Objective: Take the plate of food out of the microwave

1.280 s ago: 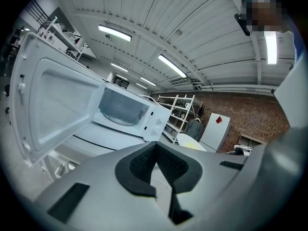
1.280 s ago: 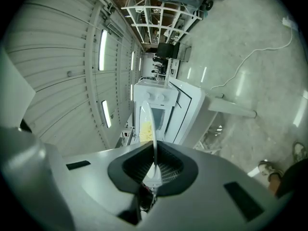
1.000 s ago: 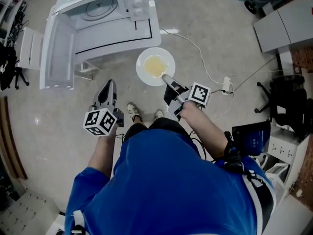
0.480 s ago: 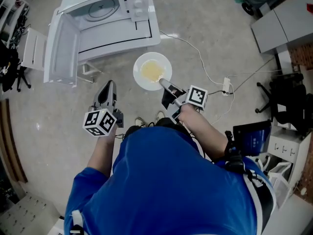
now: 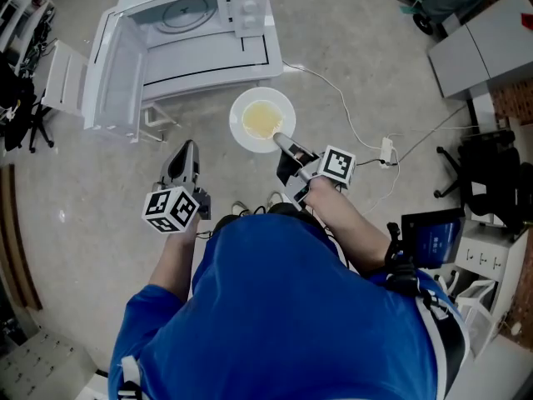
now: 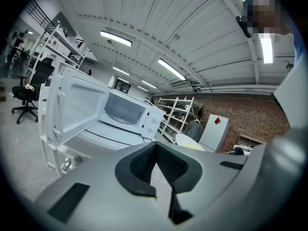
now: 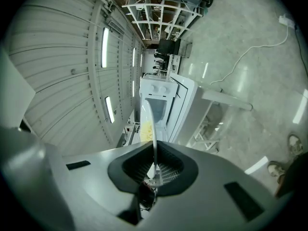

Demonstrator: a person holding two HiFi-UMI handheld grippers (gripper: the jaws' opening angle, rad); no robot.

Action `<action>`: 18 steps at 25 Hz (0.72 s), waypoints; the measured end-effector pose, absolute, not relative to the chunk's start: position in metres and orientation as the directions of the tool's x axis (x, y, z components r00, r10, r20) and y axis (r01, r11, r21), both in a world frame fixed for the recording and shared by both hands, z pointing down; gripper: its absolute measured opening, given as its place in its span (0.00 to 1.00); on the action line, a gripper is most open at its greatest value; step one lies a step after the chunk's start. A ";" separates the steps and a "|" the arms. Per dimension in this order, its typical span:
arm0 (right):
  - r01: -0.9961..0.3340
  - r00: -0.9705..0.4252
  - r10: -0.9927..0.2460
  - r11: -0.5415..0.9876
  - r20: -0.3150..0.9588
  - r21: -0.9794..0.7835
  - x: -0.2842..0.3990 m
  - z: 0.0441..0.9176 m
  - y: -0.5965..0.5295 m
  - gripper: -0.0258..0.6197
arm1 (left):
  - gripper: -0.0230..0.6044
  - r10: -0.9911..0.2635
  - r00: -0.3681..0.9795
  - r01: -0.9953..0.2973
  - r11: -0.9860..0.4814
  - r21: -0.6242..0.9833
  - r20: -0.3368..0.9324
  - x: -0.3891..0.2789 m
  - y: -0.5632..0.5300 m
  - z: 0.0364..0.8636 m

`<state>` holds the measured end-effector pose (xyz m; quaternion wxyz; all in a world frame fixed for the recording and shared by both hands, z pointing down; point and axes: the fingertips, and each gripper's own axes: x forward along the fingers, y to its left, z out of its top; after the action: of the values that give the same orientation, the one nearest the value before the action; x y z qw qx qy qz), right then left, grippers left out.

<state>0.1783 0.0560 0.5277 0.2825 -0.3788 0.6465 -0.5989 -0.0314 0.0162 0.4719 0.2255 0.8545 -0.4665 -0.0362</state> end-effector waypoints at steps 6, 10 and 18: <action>-0.157 -0.559 -0.825 0.012 0.079 -0.987 0.171 0.520 0.059 0.07 | 0.05 -0.814 0.564 -0.780 -0.471 0.413 0.137 -0.037 0.021 0.465; -0.168 -0.564 -0.822 0.020 0.080 -0.986 0.168 0.518 0.060 0.07 | 0.05 -0.814 0.566 -0.778 -0.475 0.412 0.131 -0.039 0.023 0.462; -0.183 -0.565 -0.821 0.023 0.086 -0.983 0.164 0.518 0.065 0.07 | 0.05 -0.811 0.570 -0.776 -0.479 0.410 0.132 -0.044 0.030 0.464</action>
<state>0.1635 0.0647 0.5175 0.2718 -0.3793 0.6617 -0.5869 -0.0440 0.0299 0.4635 0.2173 0.8589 -0.4620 -0.0400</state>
